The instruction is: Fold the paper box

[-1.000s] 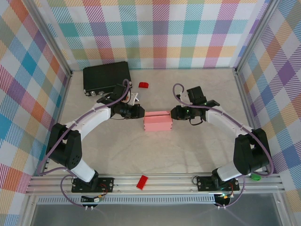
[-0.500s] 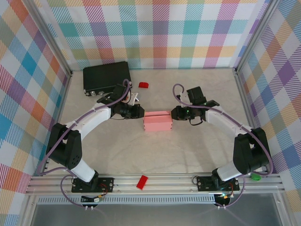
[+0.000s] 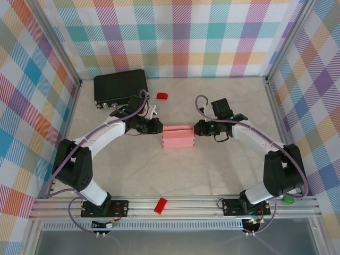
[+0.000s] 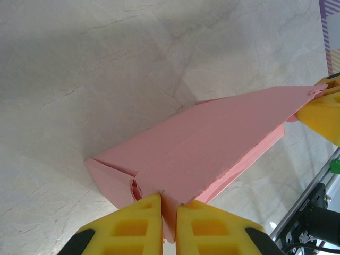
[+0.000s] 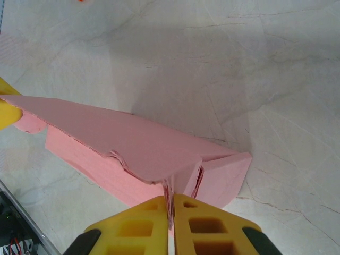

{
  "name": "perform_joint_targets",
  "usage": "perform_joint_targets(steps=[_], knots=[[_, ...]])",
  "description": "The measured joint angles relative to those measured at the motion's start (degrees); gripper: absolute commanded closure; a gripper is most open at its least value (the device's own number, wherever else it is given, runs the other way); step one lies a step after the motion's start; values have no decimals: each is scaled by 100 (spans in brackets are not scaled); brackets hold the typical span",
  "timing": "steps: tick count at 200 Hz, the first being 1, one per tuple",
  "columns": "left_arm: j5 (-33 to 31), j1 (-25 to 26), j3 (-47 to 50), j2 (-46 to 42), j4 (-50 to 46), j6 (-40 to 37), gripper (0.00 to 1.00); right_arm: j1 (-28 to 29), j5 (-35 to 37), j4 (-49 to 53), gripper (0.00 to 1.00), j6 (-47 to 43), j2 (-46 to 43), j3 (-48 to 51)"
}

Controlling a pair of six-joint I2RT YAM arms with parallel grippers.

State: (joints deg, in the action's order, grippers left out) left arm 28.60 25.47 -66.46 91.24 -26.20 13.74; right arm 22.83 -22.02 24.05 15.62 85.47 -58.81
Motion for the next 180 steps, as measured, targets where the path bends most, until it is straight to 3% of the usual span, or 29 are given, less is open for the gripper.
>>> perform_joint_targets(steps=[180], knots=[[-433, 326, 382, -238, 81, -415, 87, -33, -74, -214, 90, 0, -11, 284]])
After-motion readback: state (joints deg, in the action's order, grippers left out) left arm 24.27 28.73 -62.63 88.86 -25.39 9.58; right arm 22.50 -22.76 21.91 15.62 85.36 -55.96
